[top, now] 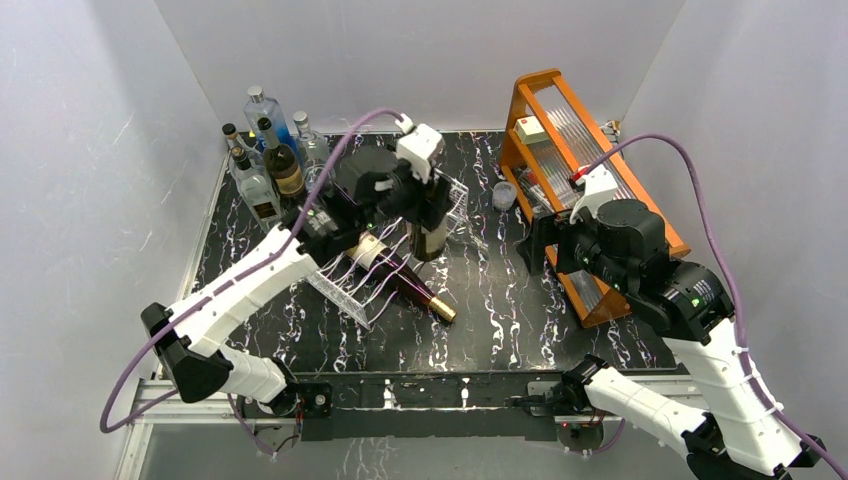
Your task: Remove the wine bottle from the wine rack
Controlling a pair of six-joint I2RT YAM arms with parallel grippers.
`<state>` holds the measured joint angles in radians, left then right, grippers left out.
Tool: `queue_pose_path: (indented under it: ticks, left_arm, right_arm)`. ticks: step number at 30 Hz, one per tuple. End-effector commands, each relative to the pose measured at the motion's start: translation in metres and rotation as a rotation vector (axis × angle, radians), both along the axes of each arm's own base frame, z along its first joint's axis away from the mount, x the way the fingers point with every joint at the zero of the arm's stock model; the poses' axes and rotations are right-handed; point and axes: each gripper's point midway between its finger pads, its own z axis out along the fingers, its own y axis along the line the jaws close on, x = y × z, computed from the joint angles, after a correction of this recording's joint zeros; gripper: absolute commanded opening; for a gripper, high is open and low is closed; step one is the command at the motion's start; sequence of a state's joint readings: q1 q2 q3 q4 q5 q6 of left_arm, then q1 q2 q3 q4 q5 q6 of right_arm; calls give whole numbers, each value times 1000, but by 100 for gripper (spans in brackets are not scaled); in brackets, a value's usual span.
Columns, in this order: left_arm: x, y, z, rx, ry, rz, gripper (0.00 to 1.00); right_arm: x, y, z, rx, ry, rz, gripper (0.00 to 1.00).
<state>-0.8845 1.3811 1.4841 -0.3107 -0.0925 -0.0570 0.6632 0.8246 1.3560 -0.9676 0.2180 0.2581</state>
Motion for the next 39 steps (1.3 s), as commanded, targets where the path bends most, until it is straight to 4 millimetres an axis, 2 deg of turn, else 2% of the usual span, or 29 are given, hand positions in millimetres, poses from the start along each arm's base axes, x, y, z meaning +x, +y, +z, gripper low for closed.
queue_pose_path:
  ticks: [1,6,11,14,22,29,35,39]
  left_arm:
    - [14,60,62,-69,-55,115,0]
    - [43,130,84,-42,-62,289,0]
    - [56,188,105,41,-121,466,0]
    - [63,224,107,97,-151,591,0]
    - [85,300,94,97,-175,852,0]
    - [93,369,59,2,-124,1065,0]
    - [86,403,23,-76,-61,1167,0]
    - [79,426,8,-112,-88,1257,0]
  right_arm:
    - [2,6,11,46,-42,16,98]
    - [1,9,11,57,-38,28,98]
    - [2,14,7,62,-27,42,98]
    - [3,19,6,64,-17,55,98]
    - [8,31,-1,49,12,104,98]
    - [8,38,-5,59,30,125,98]
    - [11,46,-13,58,60,147,98]
    - [13,55,-13,65,68,173,98]
